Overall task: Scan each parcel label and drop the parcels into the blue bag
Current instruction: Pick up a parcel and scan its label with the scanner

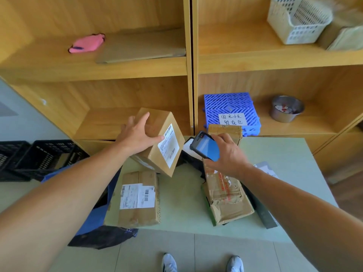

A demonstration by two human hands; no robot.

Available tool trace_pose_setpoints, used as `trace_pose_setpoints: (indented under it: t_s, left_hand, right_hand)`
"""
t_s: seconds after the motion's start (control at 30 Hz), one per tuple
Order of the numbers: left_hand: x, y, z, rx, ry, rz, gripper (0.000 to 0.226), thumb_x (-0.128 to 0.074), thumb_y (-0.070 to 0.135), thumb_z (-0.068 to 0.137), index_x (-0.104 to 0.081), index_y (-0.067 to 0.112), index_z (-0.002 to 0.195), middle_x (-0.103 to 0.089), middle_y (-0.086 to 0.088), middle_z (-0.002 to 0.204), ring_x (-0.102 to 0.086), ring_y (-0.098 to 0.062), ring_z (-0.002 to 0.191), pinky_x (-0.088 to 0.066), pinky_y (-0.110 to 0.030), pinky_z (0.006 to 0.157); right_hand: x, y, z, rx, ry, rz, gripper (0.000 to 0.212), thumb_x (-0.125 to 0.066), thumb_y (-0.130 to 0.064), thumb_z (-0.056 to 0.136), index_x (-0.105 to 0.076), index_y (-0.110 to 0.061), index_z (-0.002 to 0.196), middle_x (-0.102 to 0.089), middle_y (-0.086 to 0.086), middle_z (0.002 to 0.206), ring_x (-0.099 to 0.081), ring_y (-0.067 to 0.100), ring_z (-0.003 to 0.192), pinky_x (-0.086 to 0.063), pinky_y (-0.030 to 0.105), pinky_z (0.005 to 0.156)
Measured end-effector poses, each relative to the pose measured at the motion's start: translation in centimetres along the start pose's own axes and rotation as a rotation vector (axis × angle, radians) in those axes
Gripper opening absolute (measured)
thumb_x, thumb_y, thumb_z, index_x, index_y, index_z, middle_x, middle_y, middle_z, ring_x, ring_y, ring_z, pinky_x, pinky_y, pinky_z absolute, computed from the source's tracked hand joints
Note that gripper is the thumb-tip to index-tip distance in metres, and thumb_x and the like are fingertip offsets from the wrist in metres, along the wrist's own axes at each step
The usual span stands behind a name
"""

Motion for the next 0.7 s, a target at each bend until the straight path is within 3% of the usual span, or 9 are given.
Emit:
trace_pose_setpoints:
  t_s: [0.37, 0.43, 0.53, 0.7]
  left_hand:
    - [1.3, -5.4, -2.4, 0.115, 0.045, 0.01, 0.109, -0.064, 0.084, 0.068, -0.011, 0.047, 0.156, -0.017, -0.007, 0.161, -0.024, -0.039, 0.145, -0.04, -0.055, 0.108]
    - [2.2, -7.6, -3.3, 0.143, 0.044, 0.048, 0.111, -0.059, 0.089, 0.065, -0.007, 0.048, 0.155, -0.015, -0.008, 0.162, -0.026, -0.038, 0.145, -0.042, -0.055, 0.106]
    - [3.7, -11.4, -5.0, 0.198, 0.034, 0.086, 0.112, -0.058, 0.089, 0.066, -0.004, 0.048, 0.156, -0.011, -0.008, 0.163, -0.026, -0.038, 0.145, -0.042, -0.053, 0.107]
    - [6.6, -19.9, -6.8, 0.283, 0.073, 0.131, 0.112, -0.056, 0.09, 0.065, -0.005, 0.047, 0.155, -0.013, -0.006, 0.161, -0.026, -0.04, 0.142, -0.041, -0.06, 0.105]
  right_hand:
    - [-1.1, -4.2, 1.0, 0.105, -0.108, -0.052, 0.092, -0.07, -0.063, 0.077, -0.03, -0.028, 0.152, -0.037, -0.008, 0.137, -0.054, 0.014, 0.109, -0.054, 0.03, 0.079]
    - [-1.8, -6.1, 2.2, 0.152, -0.133, -0.063, 0.092, -0.071, -0.063, 0.077, -0.03, -0.027, 0.152, -0.037, -0.007, 0.138, -0.053, 0.013, 0.103, -0.051, 0.027, 0.077]
    - [-3.1, -9.6, 3.8, 0.201, -0.146, -0.06, 0.093, -0.073, -0.061, 0.078, -0.033, -0.023, 0.152, -0.039, -0.004, 0.14, -0.056, 0.019, 0.11, -0.051, 0.033, 0.084]
    - [-7.5, -16.7, 6.8, 0.267, -0.201, -0.039, 0.095, -0.072, -0.061, 0.078, -0.033, -0.02, 0.154, -0.04, -0.003, 0.14, -0.06, 0.02, 0.1, -0.052, 0.033, 0.076]
Point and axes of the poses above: each hand's wrist, its own z-axis towards the middle knuckle, its own x-axis out of the back of the hand, y = z × x, the point moved 3 cm from there along z, towards the middle knuckle
